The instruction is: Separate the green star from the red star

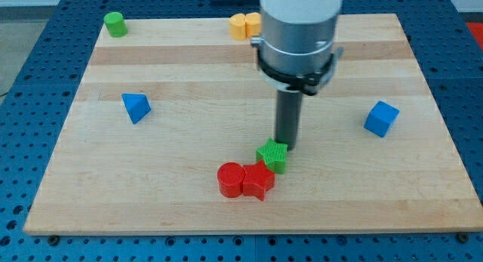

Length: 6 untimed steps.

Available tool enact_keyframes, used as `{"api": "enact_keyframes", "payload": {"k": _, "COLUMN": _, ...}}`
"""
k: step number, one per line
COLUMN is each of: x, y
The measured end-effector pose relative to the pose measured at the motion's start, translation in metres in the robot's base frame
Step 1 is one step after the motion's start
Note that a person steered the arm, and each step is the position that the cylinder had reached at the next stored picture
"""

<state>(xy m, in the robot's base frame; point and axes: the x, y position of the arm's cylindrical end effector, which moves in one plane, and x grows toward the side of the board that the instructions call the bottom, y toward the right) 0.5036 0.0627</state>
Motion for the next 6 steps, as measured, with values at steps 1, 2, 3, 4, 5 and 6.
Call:
{"api": "enact_keyframes", "payload": {"k": 1, "x": 0.028, "y": 0.067}}
{"api": "enact_keyframes", "payload": {"k": 2, "x": 0.058, "y": 0.075}}
{"api": "enact_keyframes", "payload": {"k": 3, "x": 0.061, "y": 0.038}}
{"api": "enact_keyframes", "payload": {"k": 4, "x": 0.048, "y": -0.007}}
{"api": "enact_keyframes", "payload": {"k": 5, "x": 0.023, "y": -0.044}}
{"api": "enact_keyframes", "payload": {"k": 6, "x": -0.009, "y": -0.083}}
